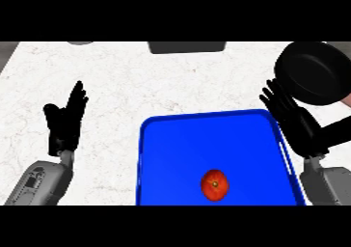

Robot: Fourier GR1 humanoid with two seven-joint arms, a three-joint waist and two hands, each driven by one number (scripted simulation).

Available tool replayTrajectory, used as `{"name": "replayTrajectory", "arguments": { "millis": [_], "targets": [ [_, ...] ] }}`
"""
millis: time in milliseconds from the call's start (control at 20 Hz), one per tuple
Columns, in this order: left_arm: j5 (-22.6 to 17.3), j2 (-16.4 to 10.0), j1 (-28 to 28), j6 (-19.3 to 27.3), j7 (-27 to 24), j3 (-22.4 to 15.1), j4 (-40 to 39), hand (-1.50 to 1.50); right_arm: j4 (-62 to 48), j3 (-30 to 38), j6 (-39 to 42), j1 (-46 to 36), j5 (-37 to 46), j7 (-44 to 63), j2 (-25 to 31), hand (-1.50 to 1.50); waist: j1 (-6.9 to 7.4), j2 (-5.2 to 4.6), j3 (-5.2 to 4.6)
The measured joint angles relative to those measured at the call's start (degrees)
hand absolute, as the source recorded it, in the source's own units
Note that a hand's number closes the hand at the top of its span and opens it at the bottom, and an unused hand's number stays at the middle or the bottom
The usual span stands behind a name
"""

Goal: Pick the tomato from the tray and place it in the pot

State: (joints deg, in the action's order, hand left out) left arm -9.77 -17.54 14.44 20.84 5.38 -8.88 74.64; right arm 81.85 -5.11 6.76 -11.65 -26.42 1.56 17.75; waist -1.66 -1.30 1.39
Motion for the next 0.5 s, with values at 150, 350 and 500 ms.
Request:
{"name": "replayTrajectory", "arguments": {
  "millis": [150, 350, 500],
  "targets": [
    [-0.03, -0.13, 2.01, -1.01, -0.59, -0.12, 1.56, 0.00, -0.28, -1.58, 6.65, -4.67, -2.84, 0.38, -0.07, 1.50, 2.00, 0.53, -0.63],
    [-0.80, 0.47, 4.99, -2.27, -2.66, -0.07, 4.47, 0.00, 3.47, -5.15, 18.26, -13.05, -3.51, -1.48, 1.95, 1.50, 5.52, 1.68, -1.14],
    [-2.56, 0.99, 6.02, -3.75, -3.87, 0.62, 6.43, 0.00, 2.40, -5.31, 24.11, -17.00, 3.49, -8.09, 6.50, -1.50, 6.07, 1.04, -1.20]
  ]
}}
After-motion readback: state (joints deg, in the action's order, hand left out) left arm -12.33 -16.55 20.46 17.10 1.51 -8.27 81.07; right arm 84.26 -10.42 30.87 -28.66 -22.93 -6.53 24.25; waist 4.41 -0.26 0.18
